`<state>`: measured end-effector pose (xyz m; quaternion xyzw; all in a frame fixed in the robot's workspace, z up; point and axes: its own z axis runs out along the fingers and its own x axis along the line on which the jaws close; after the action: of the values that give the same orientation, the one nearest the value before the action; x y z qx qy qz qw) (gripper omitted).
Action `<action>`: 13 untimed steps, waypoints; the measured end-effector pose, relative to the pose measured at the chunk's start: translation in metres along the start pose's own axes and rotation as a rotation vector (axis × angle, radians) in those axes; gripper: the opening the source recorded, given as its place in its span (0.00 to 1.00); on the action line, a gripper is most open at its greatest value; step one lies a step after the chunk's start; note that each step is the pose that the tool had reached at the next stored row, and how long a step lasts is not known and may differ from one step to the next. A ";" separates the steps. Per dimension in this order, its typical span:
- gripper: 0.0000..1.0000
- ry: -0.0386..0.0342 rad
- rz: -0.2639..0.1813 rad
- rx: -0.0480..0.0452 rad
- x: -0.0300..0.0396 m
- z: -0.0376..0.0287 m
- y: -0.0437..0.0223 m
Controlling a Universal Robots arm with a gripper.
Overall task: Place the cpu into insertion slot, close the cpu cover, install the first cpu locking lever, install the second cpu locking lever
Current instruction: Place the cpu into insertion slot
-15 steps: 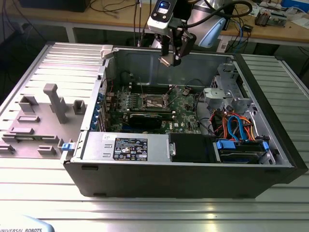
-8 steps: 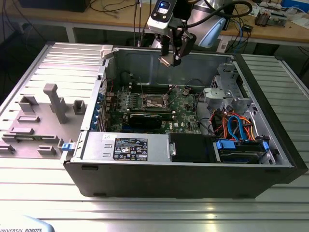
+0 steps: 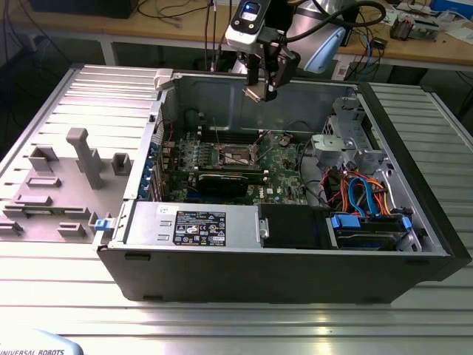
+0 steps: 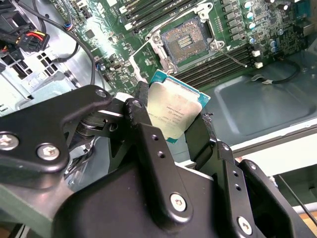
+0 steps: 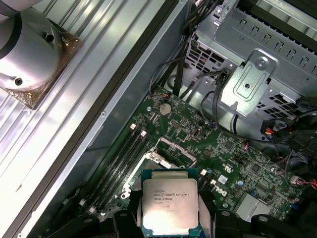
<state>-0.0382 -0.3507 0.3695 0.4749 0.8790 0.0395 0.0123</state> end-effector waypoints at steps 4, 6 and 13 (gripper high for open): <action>0.54 -0.0024 0.029 -0.0005 0.0000 0.0001 0.0000; 0.54 -0.0043 0.052 -0.0008 0.0000 0.0002 0.0000; 0.54 -0.0112 0.139 -0.0022 0.0000 0.0003 0.0000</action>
<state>-0.0382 -0.3507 0.3692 0.5349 0.8439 0.0385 0.0150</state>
